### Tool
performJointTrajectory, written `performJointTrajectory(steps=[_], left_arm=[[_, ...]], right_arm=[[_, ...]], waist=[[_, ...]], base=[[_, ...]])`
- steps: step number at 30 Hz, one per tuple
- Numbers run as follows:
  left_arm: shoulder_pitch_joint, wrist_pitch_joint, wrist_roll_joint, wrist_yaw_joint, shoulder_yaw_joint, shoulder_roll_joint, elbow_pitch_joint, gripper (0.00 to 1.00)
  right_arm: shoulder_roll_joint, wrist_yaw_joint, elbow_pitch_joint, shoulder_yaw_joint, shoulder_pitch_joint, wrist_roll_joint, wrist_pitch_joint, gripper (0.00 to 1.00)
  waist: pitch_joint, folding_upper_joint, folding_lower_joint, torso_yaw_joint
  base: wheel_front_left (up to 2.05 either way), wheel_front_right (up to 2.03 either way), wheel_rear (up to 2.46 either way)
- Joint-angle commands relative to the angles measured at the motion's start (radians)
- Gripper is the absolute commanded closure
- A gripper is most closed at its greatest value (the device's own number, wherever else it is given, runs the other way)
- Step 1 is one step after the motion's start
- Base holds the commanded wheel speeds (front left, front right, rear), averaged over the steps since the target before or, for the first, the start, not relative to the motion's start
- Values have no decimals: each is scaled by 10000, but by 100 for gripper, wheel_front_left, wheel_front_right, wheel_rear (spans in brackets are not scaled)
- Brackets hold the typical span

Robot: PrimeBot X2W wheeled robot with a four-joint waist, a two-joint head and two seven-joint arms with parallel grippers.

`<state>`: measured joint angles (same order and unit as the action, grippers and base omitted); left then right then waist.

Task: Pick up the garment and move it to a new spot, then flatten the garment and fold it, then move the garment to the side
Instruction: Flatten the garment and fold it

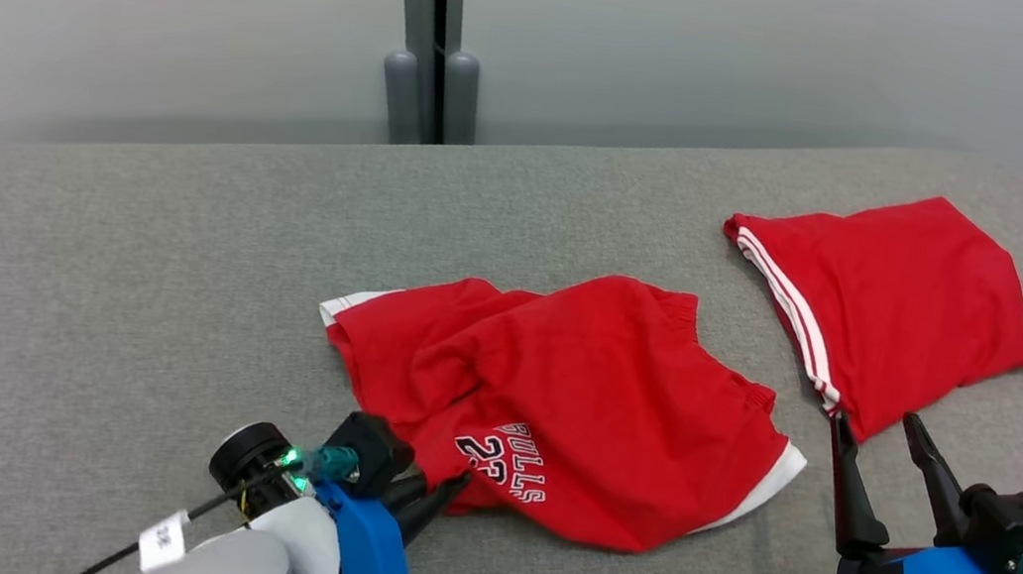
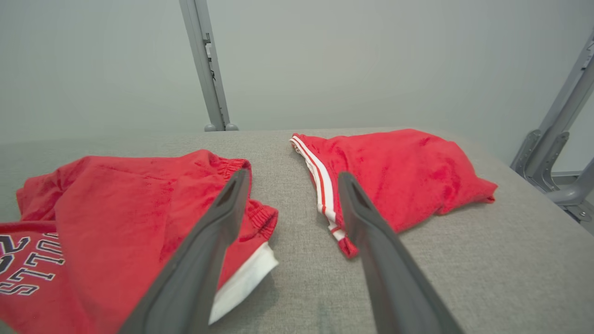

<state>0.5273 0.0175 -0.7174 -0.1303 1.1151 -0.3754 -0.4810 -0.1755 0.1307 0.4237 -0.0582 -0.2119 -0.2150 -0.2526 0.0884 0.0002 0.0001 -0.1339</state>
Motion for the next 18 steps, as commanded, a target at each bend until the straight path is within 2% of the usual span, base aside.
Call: performJointTrajectory(steps=[1,5,11,13,14,18], left_arm=[[266,-102,-486,-7,24,-162,324,100],[522,-913,-1971,-7,16,-783,1319,100],[499,-2639,-3740,46,-458,-2120,2767,100],[199,-3005,-4260,224,-622,-2681,3531,100],[199,-3005,-4260,224,-622,-2681,3531,100],[-398,-3671,-5067,788,-810,-3911,5127,100]], right_arm=[[-50,1,36,3,-44,-60,-60,0],[-55,1,137,-50,33,-94,-74,0],[4,1,252,-79,155,-177,-71,0],[3,1,277,-54,212,-228,-79,0],[3,1,277,-54,212,-228,-79,0],[-19,1,313,21,275,-293,-95,0]], waist=[[-65,-2,-1,93],[-294,-2,-1,344],[-505,-2,-1,541],[-524,-2,-1,566],[-524,-2,-1,566],[-533,-2,-1,607]], base=[[0,0,0],[0,0,0],[0,0,0],[0,0,0],[0,0,0],[0,0,0]])
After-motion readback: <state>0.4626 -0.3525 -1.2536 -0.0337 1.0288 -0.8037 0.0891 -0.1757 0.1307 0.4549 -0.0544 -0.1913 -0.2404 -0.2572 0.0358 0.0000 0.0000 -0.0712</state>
